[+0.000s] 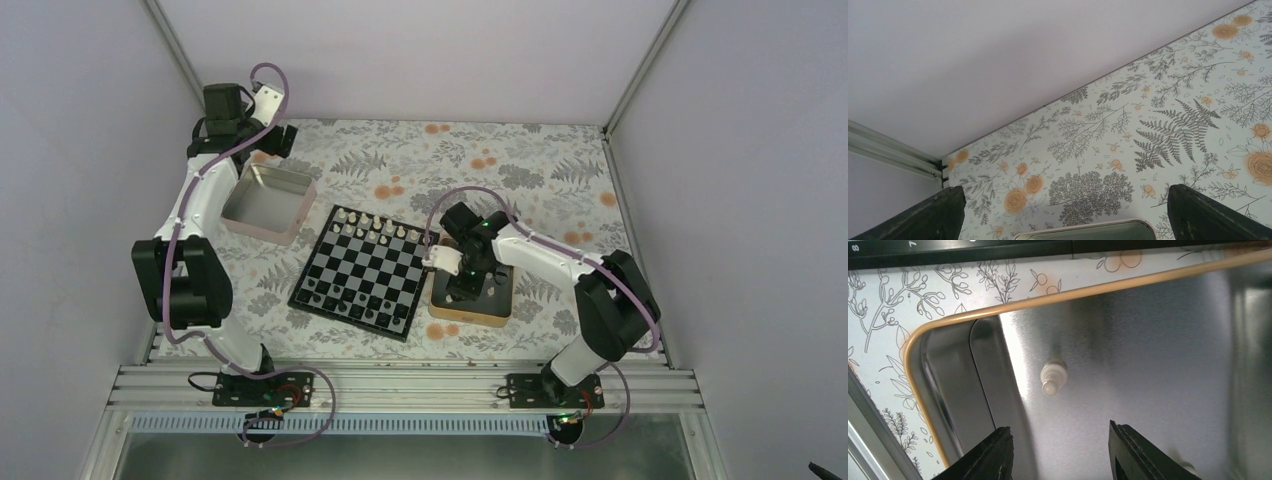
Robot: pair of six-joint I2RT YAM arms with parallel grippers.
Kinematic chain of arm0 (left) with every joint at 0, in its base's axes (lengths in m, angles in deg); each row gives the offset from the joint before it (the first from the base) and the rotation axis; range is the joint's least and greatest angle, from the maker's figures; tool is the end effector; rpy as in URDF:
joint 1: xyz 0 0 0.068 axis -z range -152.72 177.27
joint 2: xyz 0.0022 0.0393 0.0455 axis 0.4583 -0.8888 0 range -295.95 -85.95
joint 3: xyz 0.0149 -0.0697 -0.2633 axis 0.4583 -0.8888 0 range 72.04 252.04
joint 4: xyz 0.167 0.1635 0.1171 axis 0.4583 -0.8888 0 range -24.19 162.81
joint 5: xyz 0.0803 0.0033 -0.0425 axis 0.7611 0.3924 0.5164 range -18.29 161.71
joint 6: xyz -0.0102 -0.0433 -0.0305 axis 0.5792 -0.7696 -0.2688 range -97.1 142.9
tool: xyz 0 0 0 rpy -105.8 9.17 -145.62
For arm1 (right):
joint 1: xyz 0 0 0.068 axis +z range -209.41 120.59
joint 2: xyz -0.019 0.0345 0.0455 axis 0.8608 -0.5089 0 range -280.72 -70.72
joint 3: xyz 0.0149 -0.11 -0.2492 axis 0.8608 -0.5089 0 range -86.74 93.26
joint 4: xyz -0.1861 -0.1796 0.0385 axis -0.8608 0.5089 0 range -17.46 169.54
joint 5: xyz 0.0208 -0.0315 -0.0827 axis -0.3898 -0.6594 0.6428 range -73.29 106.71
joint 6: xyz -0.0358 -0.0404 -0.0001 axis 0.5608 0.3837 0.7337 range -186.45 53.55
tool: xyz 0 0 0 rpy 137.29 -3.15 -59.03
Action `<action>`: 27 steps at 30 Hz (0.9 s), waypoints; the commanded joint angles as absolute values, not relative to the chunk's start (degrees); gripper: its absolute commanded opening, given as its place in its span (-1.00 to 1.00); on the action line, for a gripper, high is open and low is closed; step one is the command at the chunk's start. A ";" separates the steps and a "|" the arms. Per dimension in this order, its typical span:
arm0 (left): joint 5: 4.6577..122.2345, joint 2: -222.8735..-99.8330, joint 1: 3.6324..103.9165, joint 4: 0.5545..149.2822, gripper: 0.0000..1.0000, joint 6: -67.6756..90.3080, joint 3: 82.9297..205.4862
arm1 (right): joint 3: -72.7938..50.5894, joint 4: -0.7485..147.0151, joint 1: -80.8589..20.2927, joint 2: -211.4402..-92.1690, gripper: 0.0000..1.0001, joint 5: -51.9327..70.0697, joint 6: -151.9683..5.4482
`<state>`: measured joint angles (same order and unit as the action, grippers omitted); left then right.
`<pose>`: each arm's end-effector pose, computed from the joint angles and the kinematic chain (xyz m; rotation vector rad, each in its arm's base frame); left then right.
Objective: Set up the chess pieces on the board
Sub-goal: Pick up the chess piece from the storage box.
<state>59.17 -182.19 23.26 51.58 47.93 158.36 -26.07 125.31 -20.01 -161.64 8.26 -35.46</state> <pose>0.3930 0.0199 0.3364 0.5102 2.0382 0.0737 0.2125 0.1813 0.1974 -1.7528 2.4617 0.2361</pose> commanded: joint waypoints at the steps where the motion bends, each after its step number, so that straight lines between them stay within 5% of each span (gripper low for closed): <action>1: 59.14 -183.48 23.06 51.90 1.00 48.56 159.22 | -27.22 124.70 -18.36 -163.34 0.04 6.54 -36.24; 13: 59.93 -184.26 23.06 52.12 1.00 49.00 159.03 | -26.44 122.56 -17.05 -168.31 0.00 5.87 -35.25; 27: 59.75 -184.39 23.06 52.05 1.00 49.09 158.91 | -26.14 120.72 -16.70 -169.95 -0.49 6.88 -35.51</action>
<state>59.65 -183.64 23.26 51.27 48.44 158.36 -26.68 121.62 -17.08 -169.29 6.86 -35.16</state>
